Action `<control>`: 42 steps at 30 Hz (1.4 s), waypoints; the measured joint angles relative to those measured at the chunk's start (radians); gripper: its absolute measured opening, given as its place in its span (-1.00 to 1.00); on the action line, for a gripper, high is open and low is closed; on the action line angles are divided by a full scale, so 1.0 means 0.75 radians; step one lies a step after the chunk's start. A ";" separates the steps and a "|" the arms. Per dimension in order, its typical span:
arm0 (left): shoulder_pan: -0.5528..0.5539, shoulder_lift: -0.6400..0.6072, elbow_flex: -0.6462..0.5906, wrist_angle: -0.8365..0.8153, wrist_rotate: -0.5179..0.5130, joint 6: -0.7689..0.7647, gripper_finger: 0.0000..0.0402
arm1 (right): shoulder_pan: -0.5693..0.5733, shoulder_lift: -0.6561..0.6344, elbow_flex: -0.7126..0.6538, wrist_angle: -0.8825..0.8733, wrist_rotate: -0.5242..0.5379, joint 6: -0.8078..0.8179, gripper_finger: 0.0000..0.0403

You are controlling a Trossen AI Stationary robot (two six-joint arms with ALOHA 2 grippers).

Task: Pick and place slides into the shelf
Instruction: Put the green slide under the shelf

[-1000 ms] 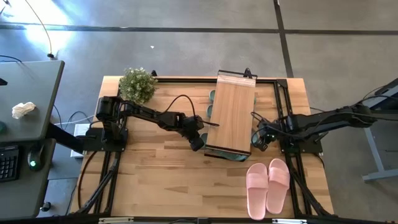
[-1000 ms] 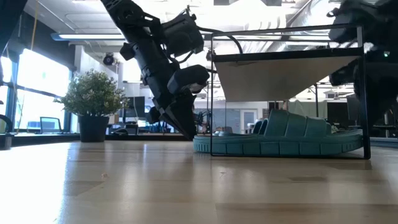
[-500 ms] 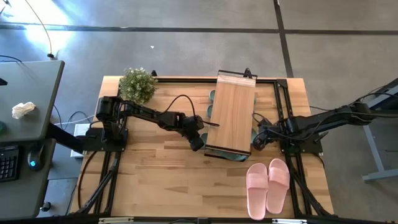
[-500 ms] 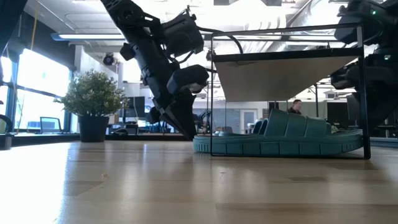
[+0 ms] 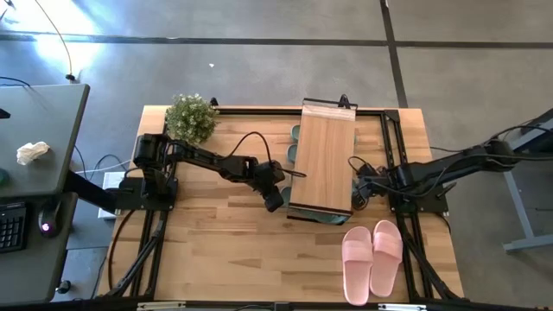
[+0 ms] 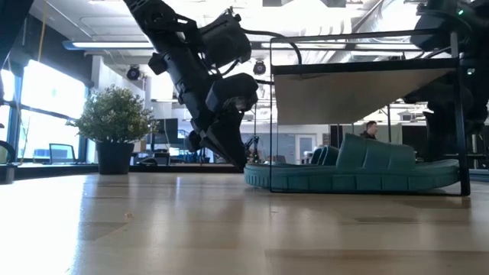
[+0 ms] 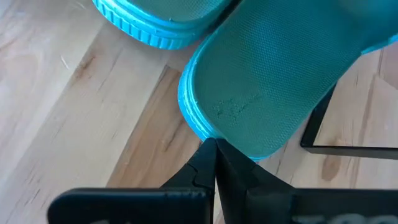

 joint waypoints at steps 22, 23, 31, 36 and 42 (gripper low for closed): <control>0.001 0.000 0.000 -0.007 0.003 0.014 -1.00 | 0.174 0.029 -0.142 0.089 0.046 0.201 -1.00; 0.001 0.000 0.000 -0.007 0.005 0.014 -1.00 | 0.192 0.024 -0.143 0.087 0.086 0.209 -1.00; 0.002 0.000 0.000 -0.008 0.010 0.013 -1.00 | 0.226 0.022 -0.188 0.164 0.139 0.171 -1.00; 0.002 0.000 0.000 0.007 0.010 0.013 -1.00 | 0.223 0.022 -0.218 0.274 0.168 0.195 -1.00; 0.002 0.000 0.000 0.025 0.010 0.008 -1.00 | 0.213 0.022 -0.218 0.268 0.184 0.194 -1.00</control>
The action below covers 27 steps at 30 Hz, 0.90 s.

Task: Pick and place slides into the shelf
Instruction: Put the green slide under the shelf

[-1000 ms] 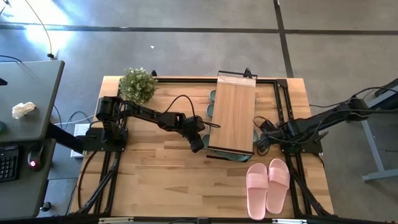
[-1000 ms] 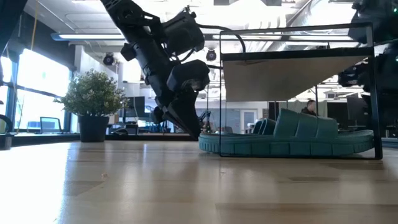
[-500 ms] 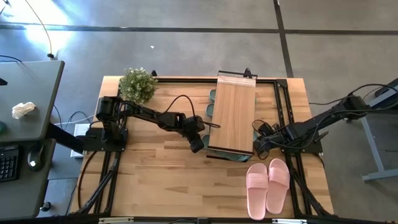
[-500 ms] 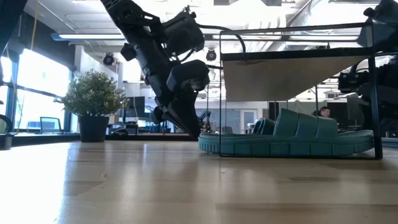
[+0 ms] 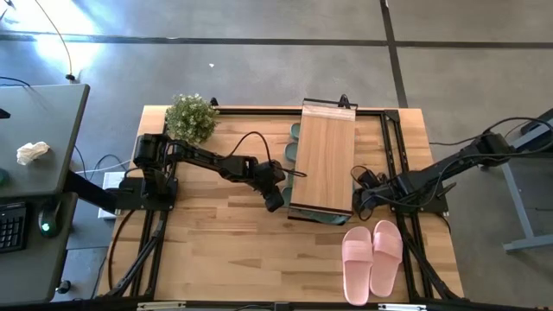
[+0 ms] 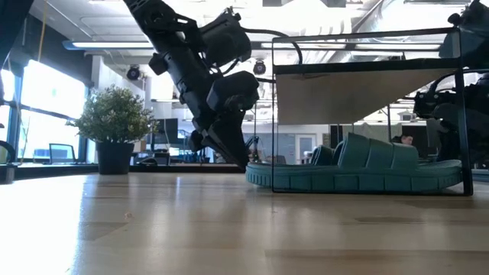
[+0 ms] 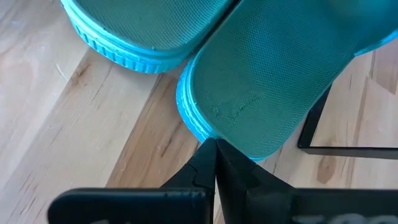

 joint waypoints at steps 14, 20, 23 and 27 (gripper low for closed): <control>0.013 -0.026 0.001 -0.096 -0.009 0.058 -1.00 | -0.018 -0.010 0.006 -0.088 -0.006 0.085 -1.00; 0.018 -0.026 0.001 -0.128 -0.002 0.070 -1.00 | 0.026 -0.023 0.188 -0.388 -0.043 0.115 -1.00; 0.018 -0.026 0.001 -0.125 0.000 0.072 -1.00 | 0.088 -0.039 0.294 -0.462 -0.144 0.112 -1.00; 0.018 -0.026 0.001 -0.109 0.023 0.077 -1.00 | 0.221 -0.073 0.373 -0.485 -0.240 0.260 -1.00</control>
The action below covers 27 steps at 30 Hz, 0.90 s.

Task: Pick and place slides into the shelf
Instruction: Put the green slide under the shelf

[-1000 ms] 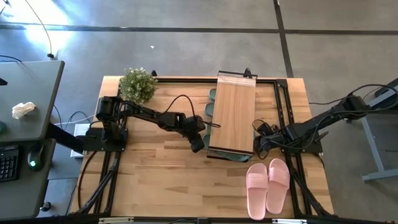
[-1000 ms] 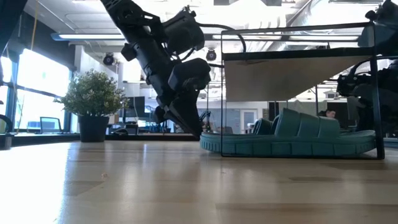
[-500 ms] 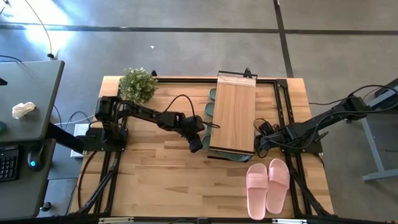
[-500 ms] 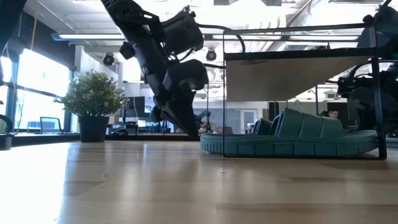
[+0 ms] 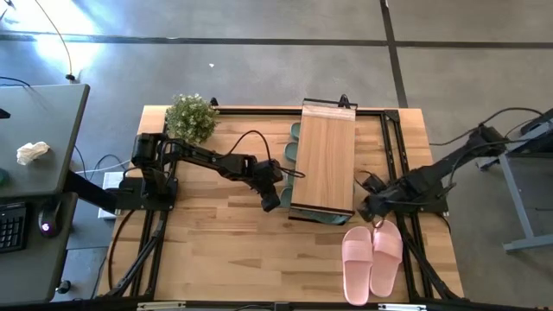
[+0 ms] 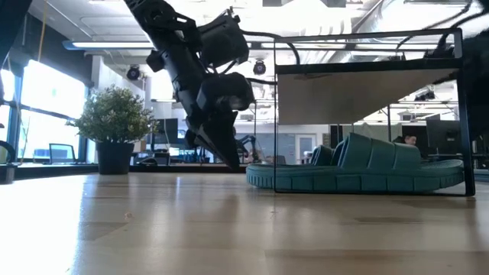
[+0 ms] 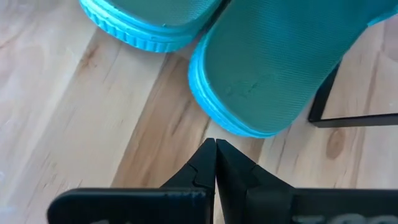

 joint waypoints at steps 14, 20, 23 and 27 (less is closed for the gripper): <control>0.000 0.000 0.000 0.037 0.012 0.029 -1.00 | 0.472 0.109 -0.123 0.385 0.348 0.621 -1.00; 0.000 0.000 0.000 0.036 0.012 0.029 -1.00 | 0.474 0.196 -0.165 0.474 0.363 0.706 -1.00; -0.001 0.000 0.000 0.036 0.011 0.029 -1.00 | 0.466 0.231 -0.172 0.545 0.377 0.721 -1.00; -0.001 0.000 0.000 0.036 0.010 0.029 -1.00 | 0.446 0.278 -0.175 0.568 0.395 0.755 -1.00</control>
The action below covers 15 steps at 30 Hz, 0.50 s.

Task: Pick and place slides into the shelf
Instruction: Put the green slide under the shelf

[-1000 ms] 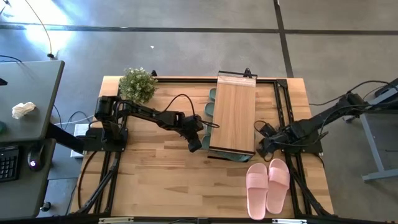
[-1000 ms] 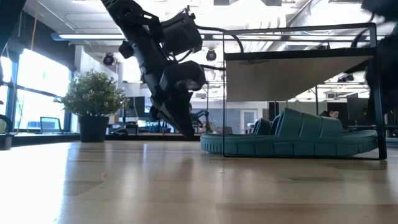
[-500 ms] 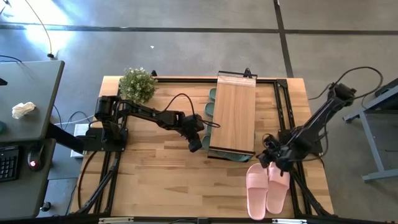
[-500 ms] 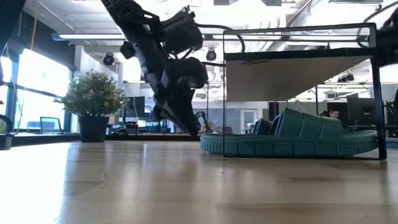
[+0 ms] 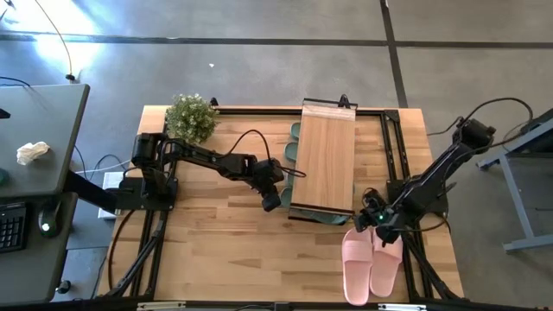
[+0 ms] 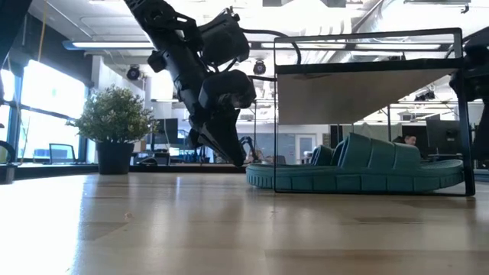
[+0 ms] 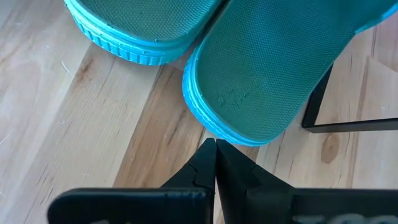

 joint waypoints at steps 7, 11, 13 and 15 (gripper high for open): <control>-0.011 0.000 0.000 0.004 -0.009 -0.004 -1.00 | -0.034 0.061 0.000 0.017 0.008 0.045 -1.00; -0.029 0.000 0.000 0.007 -0.021 -0.010 -1.00 | -0.042 0.088 0.000 0.017 0.062 0.102 -1.00; -0.044 0.000 0.000 0.007 -0.024 -0.010 -1.00 | -0.041 0.099 0.000 0.017 0.086 0.134 -1.00; -0.048 0.000 0.000 0.006 -0.034 -0.008 -1.00 | -0.028 0.103 0.000 0.019 0.117 0.125 -1.00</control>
